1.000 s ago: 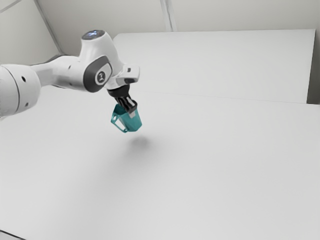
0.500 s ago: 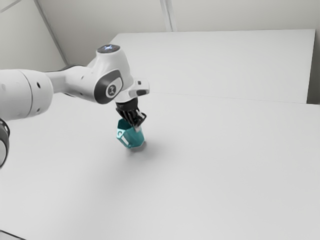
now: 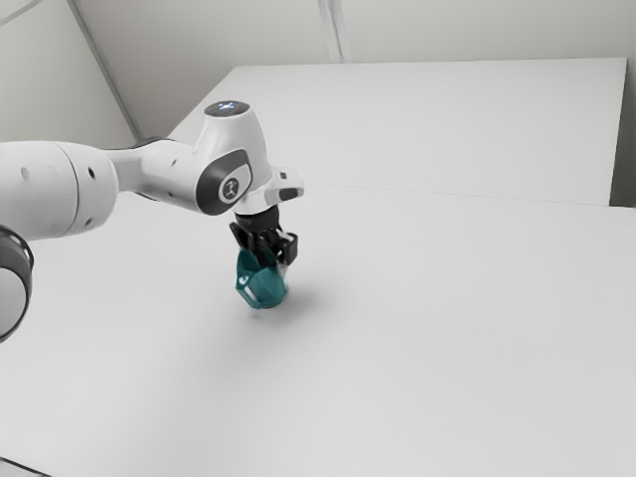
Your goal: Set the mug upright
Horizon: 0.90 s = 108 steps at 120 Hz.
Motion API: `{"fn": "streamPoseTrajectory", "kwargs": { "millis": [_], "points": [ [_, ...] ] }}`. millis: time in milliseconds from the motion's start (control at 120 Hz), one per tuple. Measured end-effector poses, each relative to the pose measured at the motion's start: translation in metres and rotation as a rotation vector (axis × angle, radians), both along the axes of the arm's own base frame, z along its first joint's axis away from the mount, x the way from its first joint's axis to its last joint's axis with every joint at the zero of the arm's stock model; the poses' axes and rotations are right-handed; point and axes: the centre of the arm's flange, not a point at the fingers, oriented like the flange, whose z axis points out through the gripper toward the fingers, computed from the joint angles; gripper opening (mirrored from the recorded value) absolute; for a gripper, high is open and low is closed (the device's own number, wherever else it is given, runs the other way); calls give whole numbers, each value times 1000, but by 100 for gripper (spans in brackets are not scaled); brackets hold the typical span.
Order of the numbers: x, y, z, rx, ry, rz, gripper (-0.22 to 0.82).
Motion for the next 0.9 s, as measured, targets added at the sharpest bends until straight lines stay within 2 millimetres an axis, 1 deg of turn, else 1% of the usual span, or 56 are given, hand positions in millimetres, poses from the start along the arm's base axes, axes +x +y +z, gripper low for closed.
{"fn": "streamPoseTrajectory", "kwargs": {
  "millis": [67,133,225,292,408,475,550,650,767,900],
  "points": [
    [0,-1,4,-1,-7,5,32],
    [1,-1,11,-3,-19,8,40],
    [0,-6,31,-7,-44,5,47],
    [7,-7,57,-12,-63,11,51],
    [19,-2,102,-33,-85,33,55],
    [26,3,128,-46,-104,40,56],
    [31,14,159,-54,-127,49,58],
    [33,24,195,-58,-143,49,59],
    [28,25,210,-51,-124,33,59],
    [24,26,211,-54,-91,21,60]
  ]
}}
